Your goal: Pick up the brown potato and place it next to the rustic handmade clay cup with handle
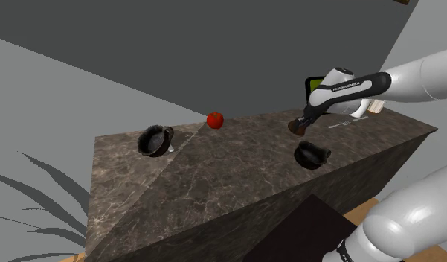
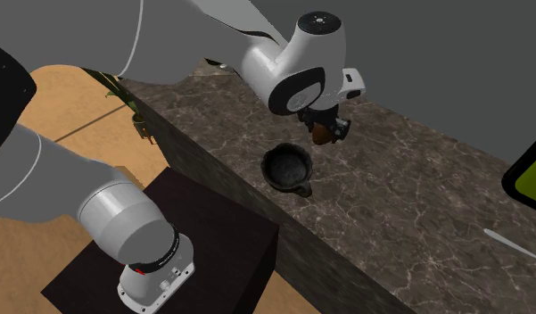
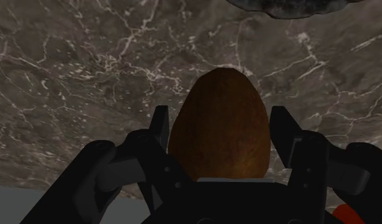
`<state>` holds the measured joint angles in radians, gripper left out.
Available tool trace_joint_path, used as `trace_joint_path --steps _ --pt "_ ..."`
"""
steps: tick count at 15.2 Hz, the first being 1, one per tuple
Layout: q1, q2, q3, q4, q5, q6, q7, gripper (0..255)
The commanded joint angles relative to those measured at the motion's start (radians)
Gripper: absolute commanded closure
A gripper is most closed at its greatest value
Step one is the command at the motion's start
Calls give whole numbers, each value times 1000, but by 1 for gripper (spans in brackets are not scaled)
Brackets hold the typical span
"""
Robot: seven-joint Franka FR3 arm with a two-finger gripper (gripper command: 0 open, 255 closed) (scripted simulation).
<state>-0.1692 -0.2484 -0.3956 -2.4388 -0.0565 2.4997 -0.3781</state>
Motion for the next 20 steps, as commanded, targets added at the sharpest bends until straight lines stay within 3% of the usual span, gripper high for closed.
trace_joint_path --steps 1,20 --pt "-2 -12 3 16 -5 -28 4 255" --pt "-9 -100 38 200 -29 -297 34 255"
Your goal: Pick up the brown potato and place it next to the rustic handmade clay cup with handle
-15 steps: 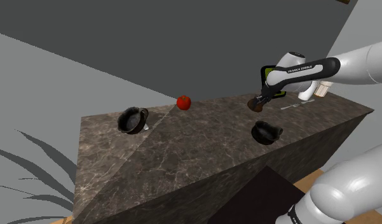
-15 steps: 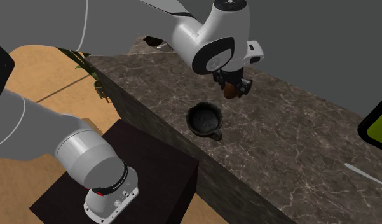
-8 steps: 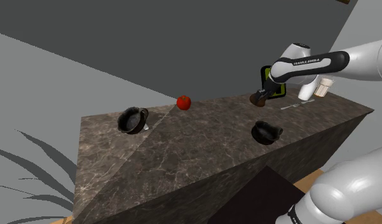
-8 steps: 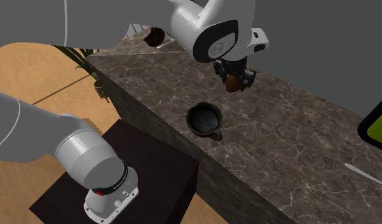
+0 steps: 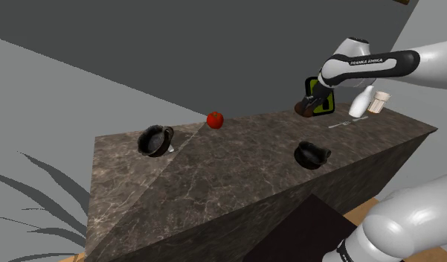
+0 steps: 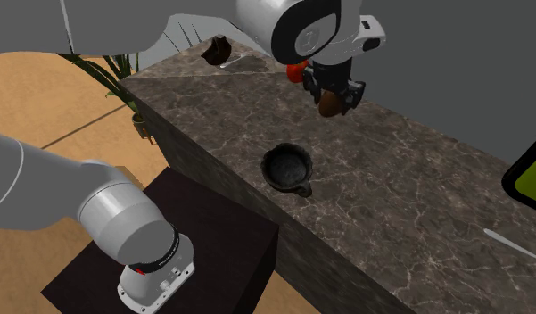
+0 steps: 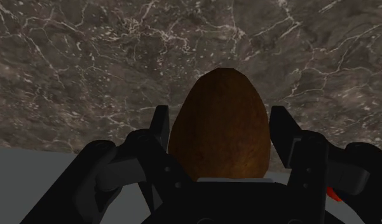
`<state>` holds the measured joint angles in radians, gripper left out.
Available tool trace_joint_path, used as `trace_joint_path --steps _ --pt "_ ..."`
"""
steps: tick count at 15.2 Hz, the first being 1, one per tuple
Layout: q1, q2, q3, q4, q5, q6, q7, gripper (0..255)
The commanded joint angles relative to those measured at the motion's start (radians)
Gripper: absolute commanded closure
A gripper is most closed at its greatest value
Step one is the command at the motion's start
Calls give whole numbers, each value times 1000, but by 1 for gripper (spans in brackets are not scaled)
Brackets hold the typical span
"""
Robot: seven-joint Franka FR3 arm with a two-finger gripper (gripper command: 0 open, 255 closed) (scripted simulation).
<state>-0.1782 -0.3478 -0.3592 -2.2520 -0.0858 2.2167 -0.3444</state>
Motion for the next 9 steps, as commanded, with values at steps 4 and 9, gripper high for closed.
trace_joint_path --steps 4,9 --pt "1 -7 6 52 0 -59 3 255" --pt "32 -36 105 15 -14 -57 140 255"
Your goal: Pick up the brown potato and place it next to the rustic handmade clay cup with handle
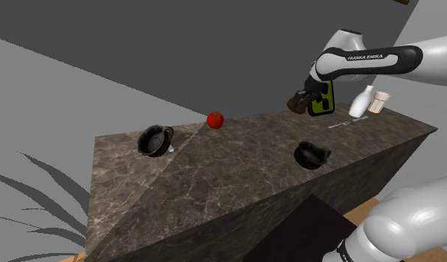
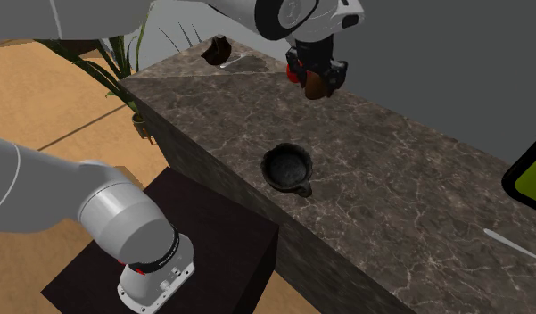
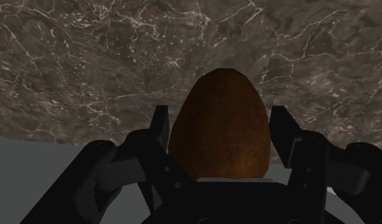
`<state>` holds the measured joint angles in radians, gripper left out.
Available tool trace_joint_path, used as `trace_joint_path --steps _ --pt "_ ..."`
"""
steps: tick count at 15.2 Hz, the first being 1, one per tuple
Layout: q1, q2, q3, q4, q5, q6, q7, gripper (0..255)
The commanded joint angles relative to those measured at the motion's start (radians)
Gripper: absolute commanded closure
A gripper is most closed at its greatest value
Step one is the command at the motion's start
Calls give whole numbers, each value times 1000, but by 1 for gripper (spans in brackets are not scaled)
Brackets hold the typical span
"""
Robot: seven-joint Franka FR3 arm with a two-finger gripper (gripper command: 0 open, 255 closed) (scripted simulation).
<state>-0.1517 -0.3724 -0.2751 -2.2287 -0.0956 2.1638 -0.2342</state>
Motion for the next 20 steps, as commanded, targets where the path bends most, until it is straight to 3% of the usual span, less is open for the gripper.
trace_joint_path --steps 1,11,20 --pt "12 -14 40 -13 -6 -4 56 255" --pt "87 20 228 10 -9 -11 317 255" --pt "153 135 382 128 -30 -37 544 255"
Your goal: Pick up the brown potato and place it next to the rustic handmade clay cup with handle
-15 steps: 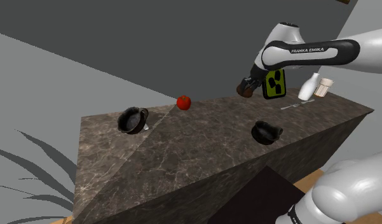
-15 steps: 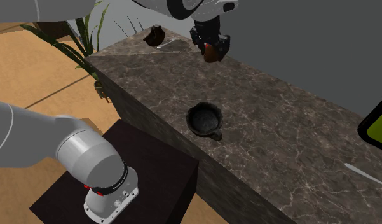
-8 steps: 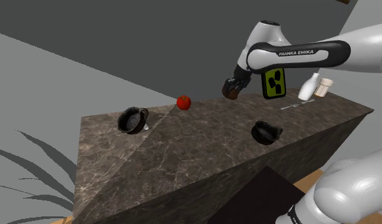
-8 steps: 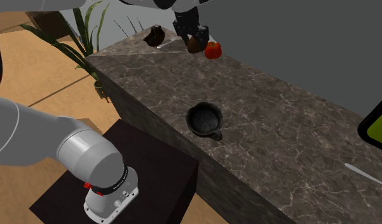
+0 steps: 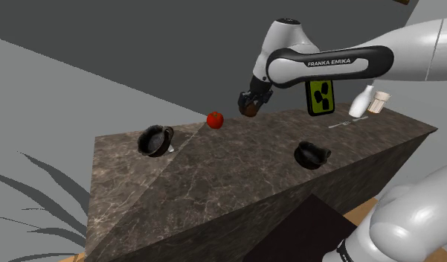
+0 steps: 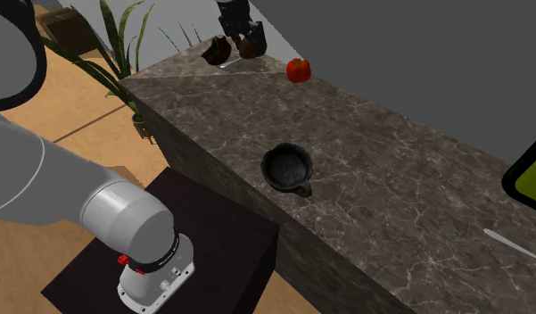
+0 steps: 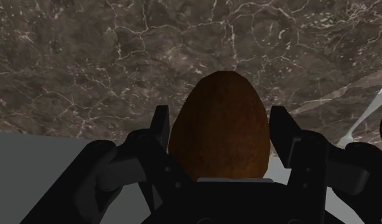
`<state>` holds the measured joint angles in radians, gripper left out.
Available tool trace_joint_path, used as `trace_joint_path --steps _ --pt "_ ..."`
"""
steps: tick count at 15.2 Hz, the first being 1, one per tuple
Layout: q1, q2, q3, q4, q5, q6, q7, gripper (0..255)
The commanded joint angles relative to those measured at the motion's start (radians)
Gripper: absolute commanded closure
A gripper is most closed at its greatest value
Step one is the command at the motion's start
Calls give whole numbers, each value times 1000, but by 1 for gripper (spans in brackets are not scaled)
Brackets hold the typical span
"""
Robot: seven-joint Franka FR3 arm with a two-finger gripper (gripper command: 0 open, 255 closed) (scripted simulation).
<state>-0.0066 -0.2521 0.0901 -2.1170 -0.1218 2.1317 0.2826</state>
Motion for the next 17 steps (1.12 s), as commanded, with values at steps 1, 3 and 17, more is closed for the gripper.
trace_joint_path --steps 1,3,17 --pt "15 32 33 35 -9 -9 52 255" --pt "29 69 64 76 -20 -20 102 255" --pt "177 433 226 518 -175 -172 430 255"
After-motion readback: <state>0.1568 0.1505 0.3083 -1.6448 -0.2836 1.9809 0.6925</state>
